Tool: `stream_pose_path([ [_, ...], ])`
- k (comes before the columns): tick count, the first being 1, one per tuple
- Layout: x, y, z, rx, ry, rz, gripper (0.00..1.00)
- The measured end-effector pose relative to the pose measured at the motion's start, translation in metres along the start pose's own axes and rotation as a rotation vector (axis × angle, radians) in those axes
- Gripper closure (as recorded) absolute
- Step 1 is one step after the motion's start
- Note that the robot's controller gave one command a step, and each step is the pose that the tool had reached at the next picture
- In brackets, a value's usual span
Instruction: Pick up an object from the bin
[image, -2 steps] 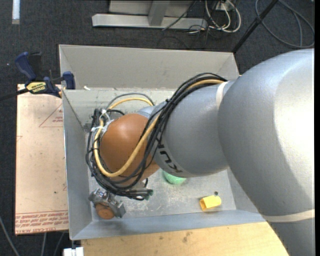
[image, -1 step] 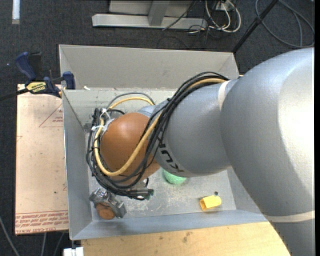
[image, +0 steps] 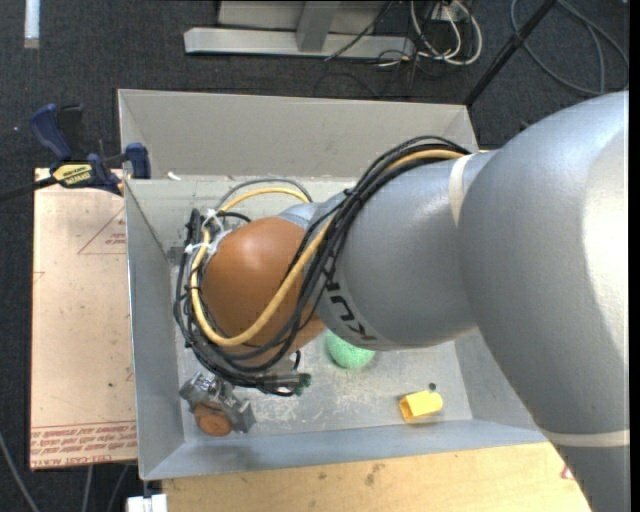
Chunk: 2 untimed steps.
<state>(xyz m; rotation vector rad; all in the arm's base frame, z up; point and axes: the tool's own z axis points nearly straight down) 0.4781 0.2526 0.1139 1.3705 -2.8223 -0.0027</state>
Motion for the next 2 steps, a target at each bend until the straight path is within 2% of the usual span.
stream_pose_path([
  [2, -0.0019, -0.0007, -0.0192, 0.004, -0.007, 0.001, 1.0],
])
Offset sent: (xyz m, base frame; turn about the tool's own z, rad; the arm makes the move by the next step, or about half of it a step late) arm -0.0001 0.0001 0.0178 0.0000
